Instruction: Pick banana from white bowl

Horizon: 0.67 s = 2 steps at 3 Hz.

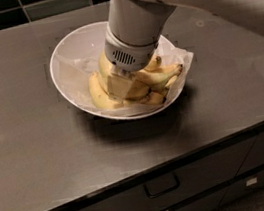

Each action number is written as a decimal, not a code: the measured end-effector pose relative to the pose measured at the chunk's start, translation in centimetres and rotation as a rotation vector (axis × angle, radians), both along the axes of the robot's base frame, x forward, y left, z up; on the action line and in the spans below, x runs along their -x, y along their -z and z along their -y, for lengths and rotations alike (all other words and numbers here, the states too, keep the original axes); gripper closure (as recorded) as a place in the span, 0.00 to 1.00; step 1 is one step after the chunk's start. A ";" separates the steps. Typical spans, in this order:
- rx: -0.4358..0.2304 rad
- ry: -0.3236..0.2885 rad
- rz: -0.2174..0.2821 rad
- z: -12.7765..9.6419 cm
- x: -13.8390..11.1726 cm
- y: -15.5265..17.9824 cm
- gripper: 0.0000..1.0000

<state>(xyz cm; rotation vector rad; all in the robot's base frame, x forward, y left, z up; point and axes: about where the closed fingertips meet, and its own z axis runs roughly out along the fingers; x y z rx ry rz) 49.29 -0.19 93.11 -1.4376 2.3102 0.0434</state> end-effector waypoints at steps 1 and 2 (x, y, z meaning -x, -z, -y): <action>0.000 0.000 0.000 0.0 0.0 0.0 0.71; 0.000 0.000 0.000 0.0 0.0 0.0 0.94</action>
Offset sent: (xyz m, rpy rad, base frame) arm 0.0000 0.0000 0.0000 0.0000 0.0000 0.0000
